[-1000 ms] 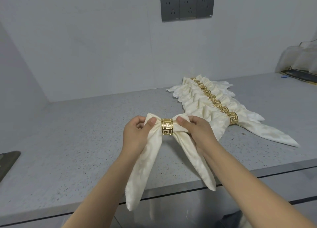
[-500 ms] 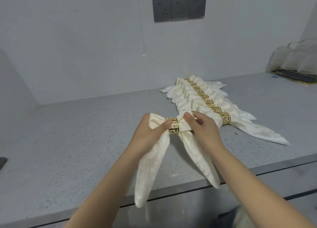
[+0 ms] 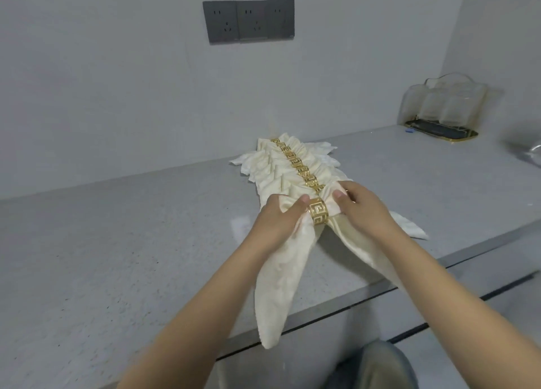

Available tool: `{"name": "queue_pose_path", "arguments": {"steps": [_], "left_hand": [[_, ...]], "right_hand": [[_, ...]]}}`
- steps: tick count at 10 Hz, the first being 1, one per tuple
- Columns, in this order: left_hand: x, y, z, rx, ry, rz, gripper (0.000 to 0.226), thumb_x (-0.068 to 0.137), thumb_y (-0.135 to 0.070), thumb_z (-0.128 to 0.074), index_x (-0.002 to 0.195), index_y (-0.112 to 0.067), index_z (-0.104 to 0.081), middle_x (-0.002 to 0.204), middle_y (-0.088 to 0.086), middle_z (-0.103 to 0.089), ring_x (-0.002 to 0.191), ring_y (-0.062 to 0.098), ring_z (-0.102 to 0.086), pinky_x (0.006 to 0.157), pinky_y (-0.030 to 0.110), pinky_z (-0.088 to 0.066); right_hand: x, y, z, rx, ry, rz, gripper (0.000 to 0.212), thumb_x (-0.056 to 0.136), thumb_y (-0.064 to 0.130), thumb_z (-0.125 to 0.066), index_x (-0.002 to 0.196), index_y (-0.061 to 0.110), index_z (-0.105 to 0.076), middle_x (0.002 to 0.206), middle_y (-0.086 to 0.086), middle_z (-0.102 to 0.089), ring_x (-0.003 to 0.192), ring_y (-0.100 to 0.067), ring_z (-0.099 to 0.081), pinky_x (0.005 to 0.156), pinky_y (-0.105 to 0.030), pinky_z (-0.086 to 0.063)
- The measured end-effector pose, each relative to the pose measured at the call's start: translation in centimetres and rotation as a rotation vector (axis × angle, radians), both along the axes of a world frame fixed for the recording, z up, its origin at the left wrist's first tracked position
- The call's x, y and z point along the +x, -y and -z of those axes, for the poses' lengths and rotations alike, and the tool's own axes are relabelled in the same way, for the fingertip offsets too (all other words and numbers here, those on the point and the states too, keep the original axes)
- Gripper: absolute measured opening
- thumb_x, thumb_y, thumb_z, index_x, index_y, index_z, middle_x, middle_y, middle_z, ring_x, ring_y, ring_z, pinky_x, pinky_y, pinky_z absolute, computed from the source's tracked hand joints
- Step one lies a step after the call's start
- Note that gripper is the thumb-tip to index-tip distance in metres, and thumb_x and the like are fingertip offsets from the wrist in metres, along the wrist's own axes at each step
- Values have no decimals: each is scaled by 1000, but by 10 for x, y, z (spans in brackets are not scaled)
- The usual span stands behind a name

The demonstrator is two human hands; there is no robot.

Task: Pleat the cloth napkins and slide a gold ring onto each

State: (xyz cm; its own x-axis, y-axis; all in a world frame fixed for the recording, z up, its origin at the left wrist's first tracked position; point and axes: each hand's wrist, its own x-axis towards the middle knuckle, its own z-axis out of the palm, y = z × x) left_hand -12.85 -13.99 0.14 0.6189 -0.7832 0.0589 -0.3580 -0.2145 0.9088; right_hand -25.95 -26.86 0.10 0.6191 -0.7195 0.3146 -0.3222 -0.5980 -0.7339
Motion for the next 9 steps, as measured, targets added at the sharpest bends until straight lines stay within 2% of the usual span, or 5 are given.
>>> {"name": "queue_pose_path", "arguments": {"steps": [1,3,5,6,9], "left_hand": [[-18,26,2,58,57,-11,72,86,-51,-60,143,-20,-30,143,4,-32,127,25,-42,95,28,-36],[-35,56,21,138,271,20,90,90,-46,-57,151,-9,-2,151,13,-14,140,28,-20,109,33,-25],[-37,61,45,300,596,-3,95,90,-57,-49,151,-4,1,146,12,-23,133,27,-24,108,36,-22],[-32,64,50,355,726,-31,97,89,-63,-44,150,-4,3,145,12,-24,130,27,-27,106,36,-23],[-25,62,43,382,676,0,96,88,-66,-41,151,-9,2,146,12,-23,132,28,-25,107,38,-21]], "right_hand": [[-6,30,5,42,-37,113,25,97,26,-48,114,9,-55,109,-6,-62,100,-25,-56,76,-28,-35],[-11,59,25,21,-85,196,22,96,30,-50,111,15,-57,98,-3,-64,86,-20,-55,71,-29,-36],[-14,58,56,-65,-87,284,22,96,32,-47,108,18,-60,95,-2,-67,85,-23,-57,70,-32,-42],[-11,62,66,-201,-194,315,28,96,34,-44,114,18,-58,106,-6,-65,98,-29,-53,80,-37,-40],[-8,61,62,-201,-226,335,42,97,35,-32,124,13,-56,124,-13,-56,112,-32,-45,92,-37,-32]]}}
